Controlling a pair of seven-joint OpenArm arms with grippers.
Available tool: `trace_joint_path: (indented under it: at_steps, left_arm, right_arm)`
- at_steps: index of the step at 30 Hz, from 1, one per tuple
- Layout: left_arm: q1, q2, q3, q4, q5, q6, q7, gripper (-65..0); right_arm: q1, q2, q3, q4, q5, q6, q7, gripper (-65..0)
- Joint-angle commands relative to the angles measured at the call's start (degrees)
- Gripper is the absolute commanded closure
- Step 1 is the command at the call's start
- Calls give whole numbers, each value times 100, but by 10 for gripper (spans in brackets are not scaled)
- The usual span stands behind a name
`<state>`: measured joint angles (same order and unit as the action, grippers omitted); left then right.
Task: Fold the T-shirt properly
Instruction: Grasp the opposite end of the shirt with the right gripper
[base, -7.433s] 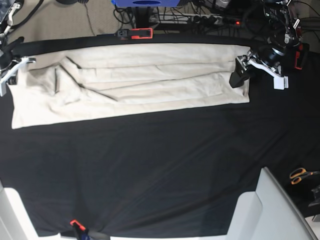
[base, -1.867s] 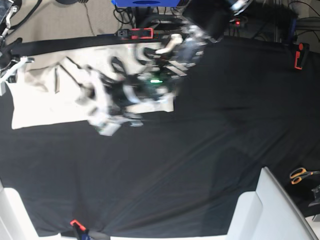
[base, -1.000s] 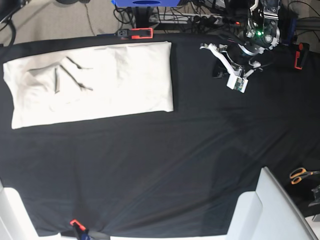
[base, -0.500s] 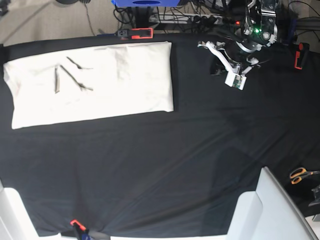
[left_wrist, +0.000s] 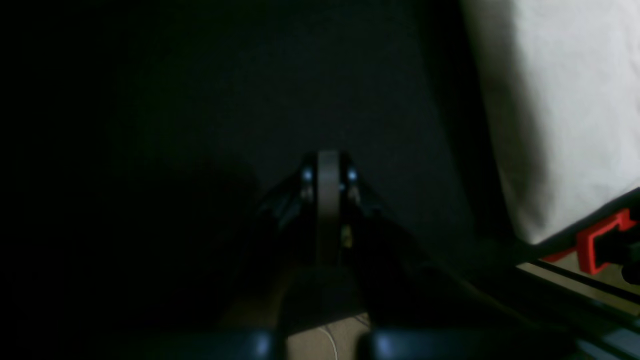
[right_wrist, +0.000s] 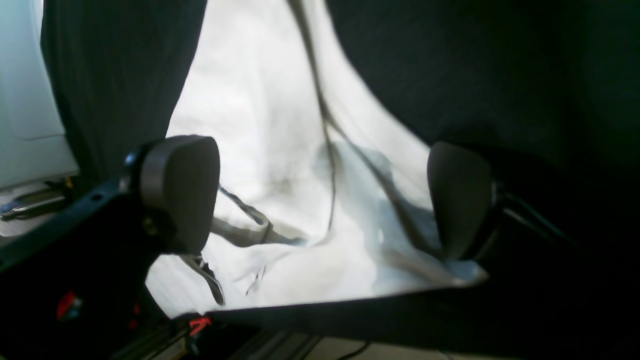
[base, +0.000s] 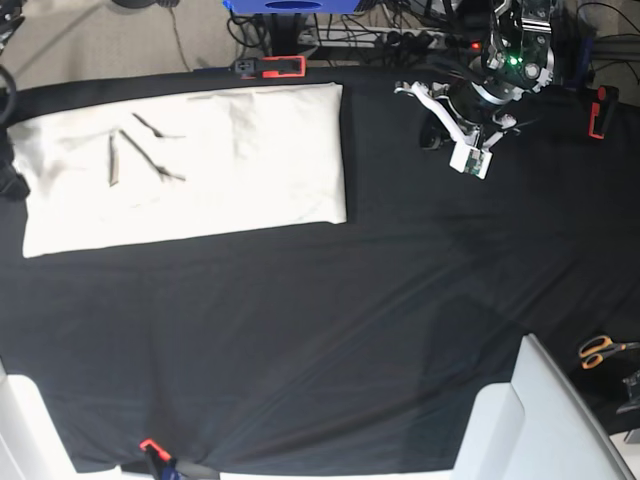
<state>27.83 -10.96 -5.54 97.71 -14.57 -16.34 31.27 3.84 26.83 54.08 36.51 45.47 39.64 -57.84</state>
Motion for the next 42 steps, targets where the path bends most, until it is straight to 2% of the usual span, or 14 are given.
trace_joint_path:
  at_steps: [1,6,8,12,15,23,28,33,42]
  left_arm:
    - [34,-42,-22,79,-16,-6,-107,0]
    - [43,-51,-22,79,-16,-6,-107,0]
    - [34,-51,-22,79,-16,-6,-107,0]
    - [-10,-51,-22,-9,-16,-6,-107,0]
    - [-19,-51,-22,-140,-16,-6,-107,0]
    - [8,-51,-22,-158,-16,-6,-107,0]
    - [8,-51,-22,-132,-16,-6,-107,0]
    - [-19,-51,-22,-149,-16,-6,-107,0]
    - [-36,-51,-22,-167,-16,-6,-107,0]
  right_arm:
    - [16,240,-41,-86,81,36,180,-605]
    - [-1,372,-446,-394,81,36,795,-602]
    - [-10,442,-481,-394,81,36,778,-602]
    - [43,548,-463,-368,125,36,329,-600]
    - [43,565,-463,-122,125,36,347,-600]
    - [16,750,-525,-526,72,36,1200,-605]
    - [16,715,-543,-763,72,36,1226,-602]
    - [34,601,-1052,-737,81,36,1226,-602]
    - [34,451,-1343,-728,108,36,1094,-600]
